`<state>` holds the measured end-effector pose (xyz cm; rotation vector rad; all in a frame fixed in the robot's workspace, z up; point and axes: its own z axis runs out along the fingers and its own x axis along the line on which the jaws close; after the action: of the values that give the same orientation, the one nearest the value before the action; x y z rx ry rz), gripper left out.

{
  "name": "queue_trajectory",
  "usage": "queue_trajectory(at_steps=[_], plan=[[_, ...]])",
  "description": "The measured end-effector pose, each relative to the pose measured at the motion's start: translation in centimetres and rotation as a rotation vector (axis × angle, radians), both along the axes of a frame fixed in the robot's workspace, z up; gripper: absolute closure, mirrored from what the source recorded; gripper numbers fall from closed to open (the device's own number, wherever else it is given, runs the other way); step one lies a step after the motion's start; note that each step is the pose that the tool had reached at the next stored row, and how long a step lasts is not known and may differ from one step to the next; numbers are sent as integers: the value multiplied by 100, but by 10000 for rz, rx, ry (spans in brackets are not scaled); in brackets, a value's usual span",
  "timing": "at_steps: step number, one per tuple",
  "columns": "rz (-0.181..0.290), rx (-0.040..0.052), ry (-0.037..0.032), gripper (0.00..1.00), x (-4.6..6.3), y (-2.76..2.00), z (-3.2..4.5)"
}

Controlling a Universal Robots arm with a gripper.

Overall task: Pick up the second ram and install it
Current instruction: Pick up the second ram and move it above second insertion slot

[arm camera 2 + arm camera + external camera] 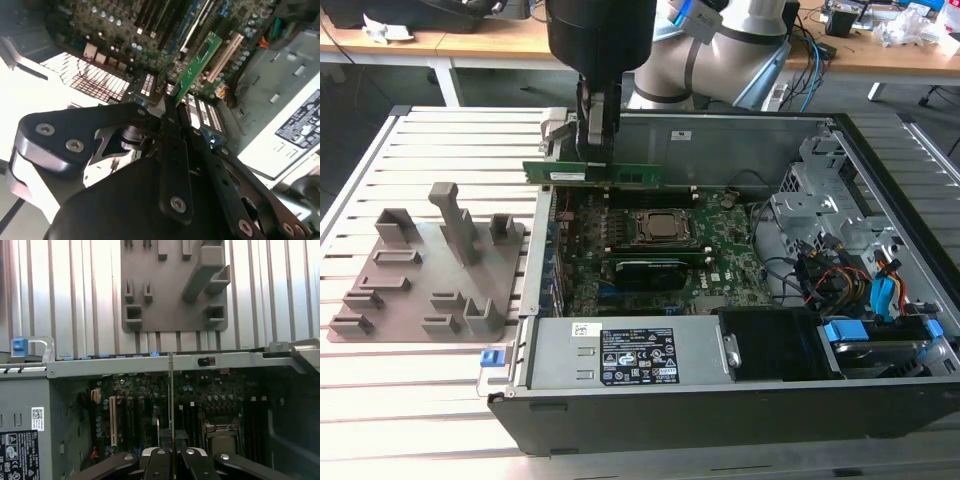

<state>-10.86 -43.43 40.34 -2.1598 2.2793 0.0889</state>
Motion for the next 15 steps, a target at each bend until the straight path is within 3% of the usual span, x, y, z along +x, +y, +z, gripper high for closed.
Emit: queue_trajectory(at_steps=[1,3,4,7,8,10,11,15], plan=[[-1,-36,4,86,44,14,-4],[-2,-49,41,86,232,61,-14],[0,-49,64,86,374,109,-22],[0,-53,103,86,536,163,-46],[-1,-63,150,86,688,190,-95],[2,-60,171,86,759,196,-130],[-1,-63,197,86,851,201,-176],[0,-62,210,86,981,201,-258]])
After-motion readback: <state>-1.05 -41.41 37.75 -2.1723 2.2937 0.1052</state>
